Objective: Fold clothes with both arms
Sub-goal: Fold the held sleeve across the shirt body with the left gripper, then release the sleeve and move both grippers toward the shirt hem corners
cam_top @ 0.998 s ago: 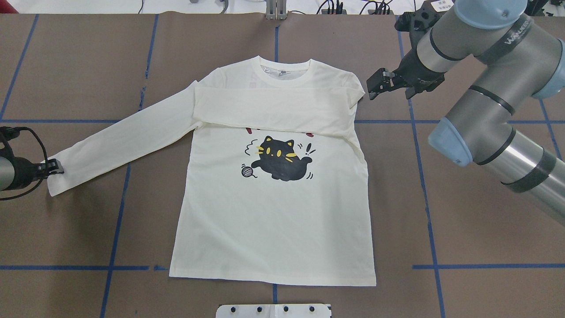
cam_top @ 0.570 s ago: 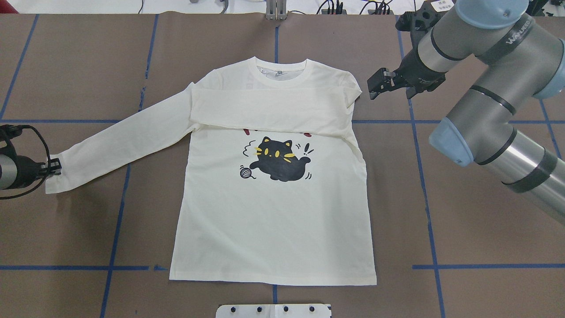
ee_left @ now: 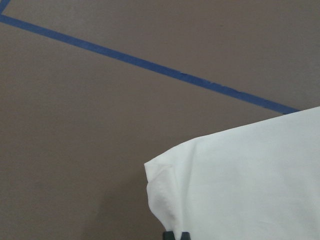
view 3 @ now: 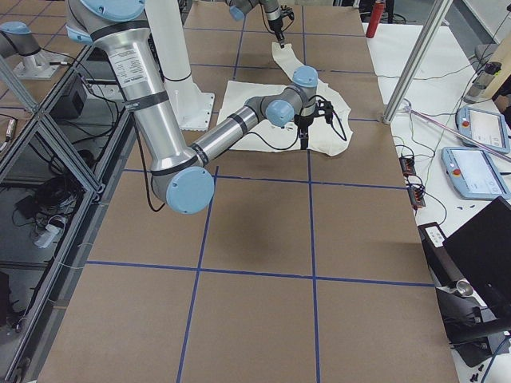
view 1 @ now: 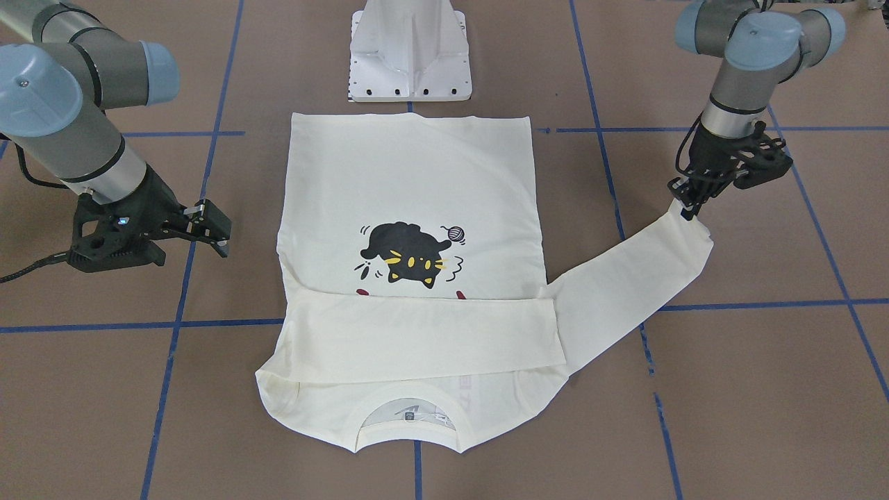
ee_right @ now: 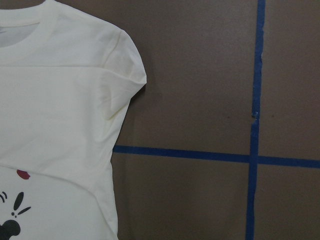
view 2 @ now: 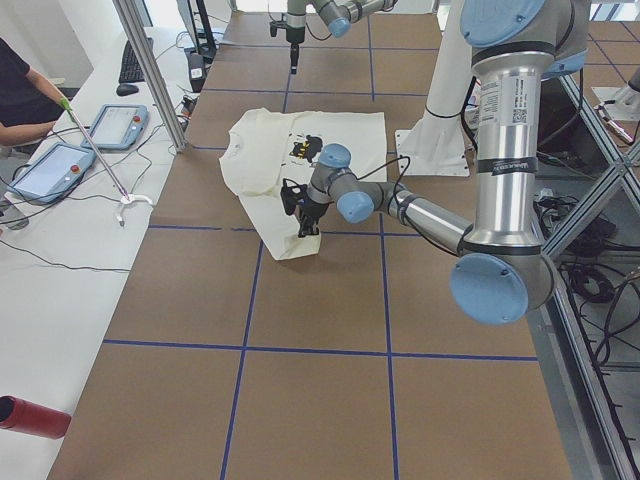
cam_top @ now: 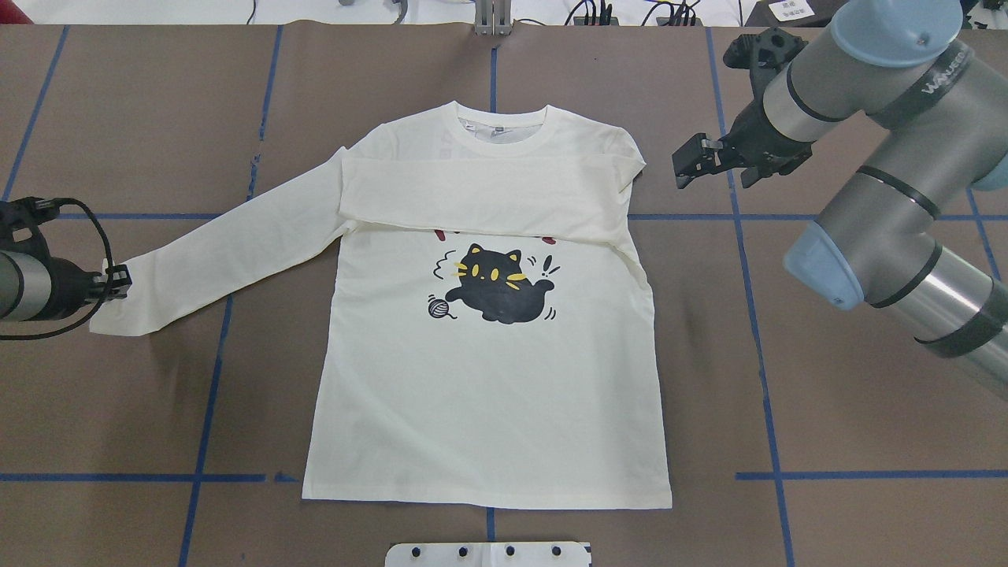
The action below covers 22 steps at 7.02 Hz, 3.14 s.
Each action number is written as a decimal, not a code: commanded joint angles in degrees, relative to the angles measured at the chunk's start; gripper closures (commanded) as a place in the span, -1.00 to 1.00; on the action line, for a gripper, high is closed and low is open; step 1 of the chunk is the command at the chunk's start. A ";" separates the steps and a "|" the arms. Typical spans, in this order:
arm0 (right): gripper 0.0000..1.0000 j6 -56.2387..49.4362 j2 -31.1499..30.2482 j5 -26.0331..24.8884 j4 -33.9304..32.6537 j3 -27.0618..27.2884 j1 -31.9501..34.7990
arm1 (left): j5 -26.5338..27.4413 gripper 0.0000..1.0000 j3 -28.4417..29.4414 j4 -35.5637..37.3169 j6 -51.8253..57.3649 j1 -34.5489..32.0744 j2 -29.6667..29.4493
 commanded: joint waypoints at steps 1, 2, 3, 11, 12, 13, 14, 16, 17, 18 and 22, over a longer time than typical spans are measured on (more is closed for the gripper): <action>-1.00 0.63 -7.87 -0.38 0.20 3.29 0.00 | -0.16 1.00 1.03 15.38 3.24 -0.42 -18.31; -1.00 0.29 -12.35 -0.47 0.81 4.52 0.09 | -2.25 1.00 1.22 15.96 3.16 -0.77 -25.18; -1.00 0.54 -13.96 -0.47 0.82 5.75 0.26 | -4.88 1.00 1.74 15.44 2.73 -0.78 -31.42; -1.00 1.69 -13.36 -0.21 0.73 5.85 -0.09 | 1.20 1.00 47.64 -9.66 -14.74 7.88 -62.30; -1.00 1.69 -13.36 -0.21 0.82 5.85 -0.09 | 4.03 -0.53 55.46 -15.10 -15.46 10.53 -65.64; -1.00 1.78 -12.14 -0.21 0.73 5.68 -0.09 | 4.40 -1.00 57.62 -18.98 -15.38 11.26 -66.20; -1.00 2.04 -11.52 -0.30 0.73 5.59 -0.17 | 4.41 -1.00 57.56 -19.63 -14.43 11.26 -65.85; -1.00 4.04 -10.82 -0.30 1.78 6.11 -1.39 | 3.88 -1.00 56.77 -18.85 -5.32 10.48 -63.76; -1.00 11.89 -10.03 -1.34 6.14 5.94 -5.06 | 3.62 -1.00 53.02 -17.45 -3.54 10.12 -60.61; -1.00 20.41 -7.93 -6.23 8.01 6.29 -9.97 | 3.62 -1.00 46.81 -11.43 0.14 9.95 -56.84; -1.00 39.27 -10.61 -24.95 8.03 12.51 -32.55 | 0.80 -1.00 4.58 10.97 16.74 8.11 -28.21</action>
